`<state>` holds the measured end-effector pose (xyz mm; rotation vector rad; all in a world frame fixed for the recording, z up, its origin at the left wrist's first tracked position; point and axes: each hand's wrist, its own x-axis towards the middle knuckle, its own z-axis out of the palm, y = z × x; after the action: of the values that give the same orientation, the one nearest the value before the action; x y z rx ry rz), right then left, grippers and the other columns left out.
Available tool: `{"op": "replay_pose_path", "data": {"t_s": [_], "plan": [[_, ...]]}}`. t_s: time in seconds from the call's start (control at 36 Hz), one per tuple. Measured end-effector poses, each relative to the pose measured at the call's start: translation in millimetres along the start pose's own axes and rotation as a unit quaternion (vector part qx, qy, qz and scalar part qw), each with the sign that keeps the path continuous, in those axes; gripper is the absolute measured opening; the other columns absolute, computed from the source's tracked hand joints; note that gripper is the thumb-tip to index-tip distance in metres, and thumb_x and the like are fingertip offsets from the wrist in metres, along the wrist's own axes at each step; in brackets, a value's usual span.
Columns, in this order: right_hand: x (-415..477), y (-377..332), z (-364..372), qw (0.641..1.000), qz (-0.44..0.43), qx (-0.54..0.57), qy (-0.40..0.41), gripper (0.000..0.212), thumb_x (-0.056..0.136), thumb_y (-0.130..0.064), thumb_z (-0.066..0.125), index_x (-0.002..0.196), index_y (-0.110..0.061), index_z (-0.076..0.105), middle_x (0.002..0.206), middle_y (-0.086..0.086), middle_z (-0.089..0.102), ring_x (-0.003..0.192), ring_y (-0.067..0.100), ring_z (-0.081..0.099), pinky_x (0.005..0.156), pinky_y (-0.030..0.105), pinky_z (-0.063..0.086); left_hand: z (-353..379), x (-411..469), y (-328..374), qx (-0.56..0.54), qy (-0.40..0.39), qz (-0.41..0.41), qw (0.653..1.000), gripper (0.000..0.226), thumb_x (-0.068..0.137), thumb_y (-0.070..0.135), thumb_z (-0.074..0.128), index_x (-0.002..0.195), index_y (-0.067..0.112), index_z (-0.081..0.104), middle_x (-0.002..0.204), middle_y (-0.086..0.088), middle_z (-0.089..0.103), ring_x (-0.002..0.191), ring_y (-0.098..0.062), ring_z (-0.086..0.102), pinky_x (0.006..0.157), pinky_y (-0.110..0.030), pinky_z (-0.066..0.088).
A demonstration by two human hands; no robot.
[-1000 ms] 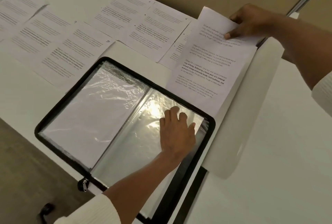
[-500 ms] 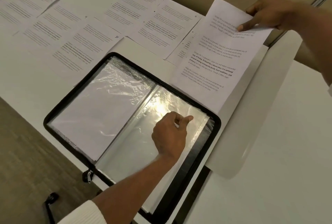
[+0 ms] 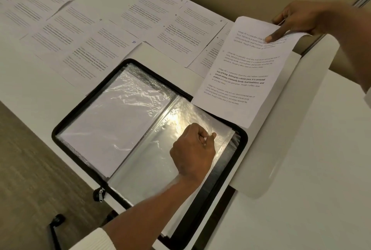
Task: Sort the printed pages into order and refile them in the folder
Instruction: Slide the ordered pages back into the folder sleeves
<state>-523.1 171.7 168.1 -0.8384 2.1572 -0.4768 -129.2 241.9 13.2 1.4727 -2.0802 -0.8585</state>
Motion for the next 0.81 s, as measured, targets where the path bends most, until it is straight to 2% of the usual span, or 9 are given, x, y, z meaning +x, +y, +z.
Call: {"op": "replay_pose_path", "data": {"t_s": [0.06,0.11,0.17,0.25,0.42,0.53,0.61,0.69,0.81], "plan": [[0.8,-1.1,1.3,1.000,-0.006,-0.006,-0.003,0.046,0.079,-0.017,0.088,0.120,-0.004,0.074,0.114,0.005,0.078,0.085,0.015,0.078,0.077,0.024,0.060,0.1,-0.4,-1.0,0.001,0.006,0.013,1.000,0.029,0.083,0.038,0.090,0.083,0.028,0.063,0.074,0.020,0.060,0.061,-0.001,0.059,0.059,-0.019,0.045],[0.9,-2.5,4.7,1.000,-0.013,-0.017,-0.015,0.031,0.080,-0.015,0.086,0.109,-0.007,0.078,0.107,0.009,0.080,0.099,0.027,0.076,0.078,0.026,0.060,0.4,-0.5,-1.8,-0.001,0.013,0.024,1.000,0.029,0.082,0.036,0.091,0.082,0.027,0.064,0.074,0.018,0.063,0.060,-0.002,0.059,0.059,-0.022,0.048],[1.0,-3.8,8.3,0.999,-0.018,-0.028,-0.026,0.020,0.084,-0.012,0.084,0.102,-0.007,0.078,0.103,0.013,0.080,0.092,0.030,0.075,0.070,0.022,0.062,0.1,-0.3,-1.5,-0.001,0.017,0.028,0.999,0.029,0.081,0.037,0.092,0.082,0.027,0.064,0.074,0.016,0.064,0.059,-0.002,0.059,0.058,-0.020,0.046],[5.3,-5.2,9.4,0.998,-0.017,-0.048,-0.040,0.021,0.084,-0.011,0.084,0.104,-0.005,0.079,0.105,0.014,0.080,0.088,0.029,0.072,0.065,0.023,0.061,-0.2,-0.3,-1.8,-0.003,0.023,0.032,0.999,0.030,0.081,0.038,0.092,0.082,0.027,0.064,0.073,0.017,0.065,0.058,-0.001,0.059,0.057,-0.020,0.046],[16.8,-2.1,-0.1,0.997,-0.008,-0.056,-0.050,0.029,0.083,-0.013,0.084,0.109,-0.003,0.078,0.107,0.015,0.079,0.095,0.031,0.071,0.067,0.021,0.059,0.0,-1.0,-2.8,-0.006,0.027,0.034,0.999,0.028,0.081,0.040,0.091,0.085,0.025,0.068,0.075,0.016,0.069,0.060,-0.002,0.062,0.060,-0.010,0.039],[21.1,-0.7,-7.8,0.997,0.004,-0.061,-0.050,0.035,0.078,-0.018,0.085,0.110,-0.004,0.078,0.105,0.012,0.080,0.092,0.029,0.070,0.063,0.021,0.058,-0.9,-0.5,-4.1,-0.002,0.029,0.040,0.999,0.028,0.082,0.042,0.090,0.085,0.025,0.067,0.076,0.016,0.069,0.061,-0.003,0.063,0.058,-0.019,0.050],[23.1,1.4,-10.6,0.996,0.007,-0.069,-0.057,0.040,0.074,-0.022,0.086,0.109,-0.005,0.078,0.104,0.010,0.080,0.094,0.030,0.070,0.075,0.029,0.055,-2.2,0.3,-3.9,0.001,0.031,0.041,0.999,0.029,0.083,0.041,0.090,0.084,0.026,0.066,0.076,0.017,0.068,0.060,-0.003,0.063,0.057,-0.027,0.055],[23.6,1.5,-5.7,0.995,0.006,-0.066,-0.070,0.028,0.080,-0.017,0.085,0.105,-0.005,0.079,0.106,0.014,0.079,0.093,0.031,0.069,0.084,0.036,0.055,-3.0,0.6,-2.6,0.001,0.036,0.049,0.998,0.029,0.082,0.040,0.092,0.083,0.026,0.065,0.076,0.017,0.067,0.059,-0.003,0.062,0.056,-0.029,0.057],[23.3,-3.4,10.8,0.995,0.000,-0.057,-0.079,0.021,0.085,-0.009,0.082,0.106,-0.006,0.079,0.101,0.009,0.080,0.071,0.013,0.075,0.069,0.023,0.061,-3.4,1.1,-2.1,0.012,0.039,0.065,0.997,0.030,0.080,0.038,0.093,0.082,0.025,0.065,0.076,0.015,0.067,0.057,-0.005,0.062,0.054,-0.030,0.057]]}}
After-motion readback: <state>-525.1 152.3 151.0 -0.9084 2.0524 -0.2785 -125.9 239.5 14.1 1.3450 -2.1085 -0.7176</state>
